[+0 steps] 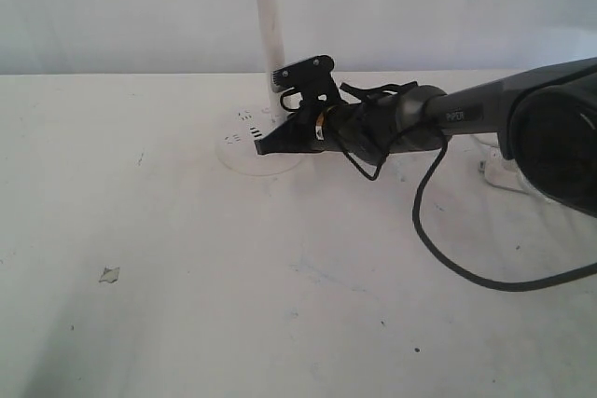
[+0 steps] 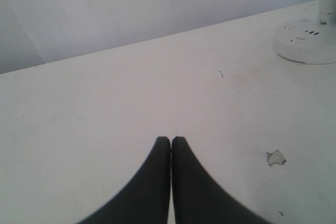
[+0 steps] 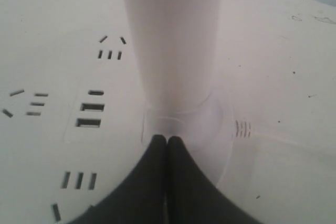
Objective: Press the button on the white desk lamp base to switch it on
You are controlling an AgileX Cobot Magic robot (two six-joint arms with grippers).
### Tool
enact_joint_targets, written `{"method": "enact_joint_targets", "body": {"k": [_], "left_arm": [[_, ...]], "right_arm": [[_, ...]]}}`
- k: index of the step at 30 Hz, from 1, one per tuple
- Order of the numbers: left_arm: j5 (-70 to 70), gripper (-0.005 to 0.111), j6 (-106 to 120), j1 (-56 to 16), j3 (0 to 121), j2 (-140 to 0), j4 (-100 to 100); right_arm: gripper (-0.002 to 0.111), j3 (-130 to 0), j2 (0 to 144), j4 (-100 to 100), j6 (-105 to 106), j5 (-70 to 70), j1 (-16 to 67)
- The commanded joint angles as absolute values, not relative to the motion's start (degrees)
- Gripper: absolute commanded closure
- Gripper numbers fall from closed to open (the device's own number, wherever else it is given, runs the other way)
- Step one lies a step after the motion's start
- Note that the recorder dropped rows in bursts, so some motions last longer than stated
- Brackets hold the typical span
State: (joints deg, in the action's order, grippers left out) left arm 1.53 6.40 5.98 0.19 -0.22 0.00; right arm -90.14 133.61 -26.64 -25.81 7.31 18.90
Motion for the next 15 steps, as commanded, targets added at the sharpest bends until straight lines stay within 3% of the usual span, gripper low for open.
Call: {"method": "enact_joint_targets", "body": {"k": [1, 15], "left_arm": [[1.3, 0.107, 6.3, 6.1, 0.0, 0.0, 0.3], [1.3, 0.107, 6.3, 6.1, 0.0, 0.0, 0.3]], "right_arm": [[0.108, -89.9, 132.1, -27.3, -25.7, 5.6, 18.8], [0.108, -89.2, 129.7, -27.3, -25.7, 4.2, 19.0]]}}
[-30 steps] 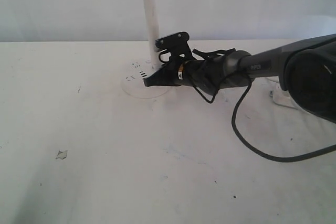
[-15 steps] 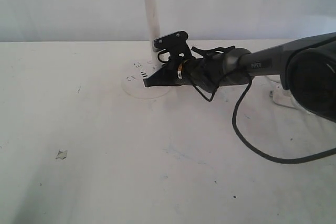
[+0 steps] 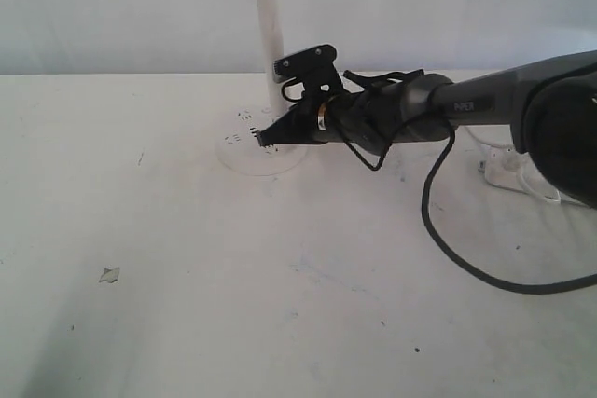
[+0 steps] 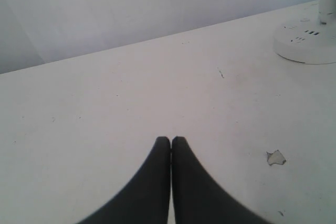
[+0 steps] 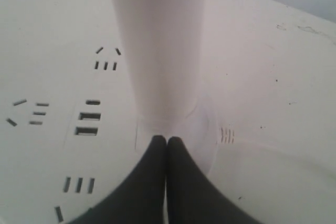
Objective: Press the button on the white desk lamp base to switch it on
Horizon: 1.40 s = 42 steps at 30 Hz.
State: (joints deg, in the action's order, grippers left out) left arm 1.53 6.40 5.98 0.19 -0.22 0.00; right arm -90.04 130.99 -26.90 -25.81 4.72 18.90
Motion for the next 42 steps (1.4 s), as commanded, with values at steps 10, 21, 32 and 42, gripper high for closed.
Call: {"method": "enact_joint_targets", "body": {"k": [10, 21, 32, 42], "left_arm": [[1.3, 0.107, 6.3, 6.1, 0.0, 0.0, 0.3], [1.3, 0.107, 6.3, 6.1, 0.0, 0.0, 0.3], [1.3, 0.107, 6.3, 6.1, 0.0, 0.0, 0.3], [1.3, 0.107, 6.3, 6.1, 0.0, 0.0, 0.3]], "right_arm": [[0.108, -87.8, 130.0, -28.5, -25.6, 4.3, 20.5], [0.108, -87.8, 130.4, -28.5, -25.6, 2.3, 20.5], [0.108, -87.8, 130.4, -28.2, -25.6, 4.4, 20.5], [0.108, -87.8, 130.4, -27.9, -25.7, 4.2, 19.3]]}}
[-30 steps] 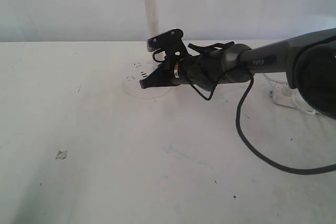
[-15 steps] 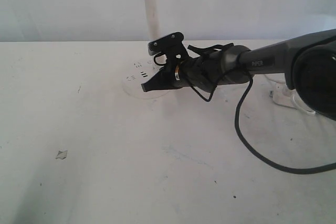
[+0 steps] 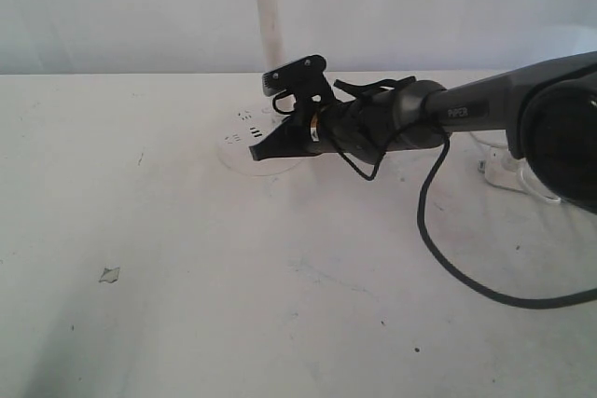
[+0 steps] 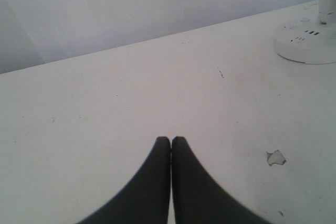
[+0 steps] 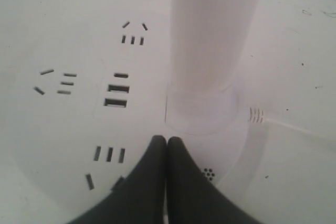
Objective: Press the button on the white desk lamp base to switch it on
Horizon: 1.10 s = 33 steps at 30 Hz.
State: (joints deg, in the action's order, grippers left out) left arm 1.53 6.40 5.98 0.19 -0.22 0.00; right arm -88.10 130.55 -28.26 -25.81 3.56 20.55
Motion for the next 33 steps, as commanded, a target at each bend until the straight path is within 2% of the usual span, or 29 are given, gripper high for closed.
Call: {"method": "enact_joint_targets", "body": {"k": [1, 33], "left_arm": [[1.3, 0.107, 6.3, 6.1, 0.0, 0.0, 0.3], [1.3, 0.107, 6.3, 6.1, 0.0, 0.0, 0.3]], "right_arm": [[0.108, -87.8, 130.4, -27.8, -25.7, 3.9, 19.0], [0.108, -87.8, 133.0, -28.1, -25.8, 3.5, 18.9]]}}
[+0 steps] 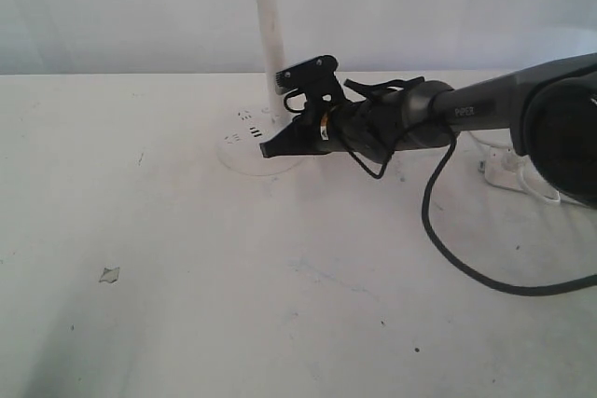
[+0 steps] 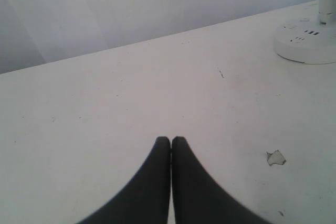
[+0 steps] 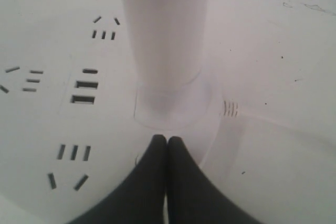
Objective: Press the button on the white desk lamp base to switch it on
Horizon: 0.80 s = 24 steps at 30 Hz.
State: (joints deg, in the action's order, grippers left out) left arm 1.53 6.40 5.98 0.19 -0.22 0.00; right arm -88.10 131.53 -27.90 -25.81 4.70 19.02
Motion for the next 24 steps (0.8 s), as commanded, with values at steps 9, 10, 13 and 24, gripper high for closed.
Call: {"method": "enact_joint_targets", "body": {"k": [9, 10, 13, 24], "left_arm": [[1.3, 0.107, 6.3, 6.1, 0.0, 0.0, 0.3], [1.3, 0.107, 6.3, 6.1, 0.0, 0.0, 0.3], [1.3, 0.107, 6.3, 6.1, 0.0, 0.0, 0.3], [1.3, 0.107, 6.3, 6.1, 0.0, 0.0, 0.3]], "right_arm": [[0.108, -87.8, 132.1, -28.1, -25.8, 7.8, 18.9], [0.108, -87.8, 132.1, -28.1, -25.8, 8.1, 18.9], [0.108, -87.8, 131.9, -28.1, -25.8, 7.8, 18.9], [0.108, -87.8, 130.6, -28.1, -25.8, 9.5, 18.9]]}}
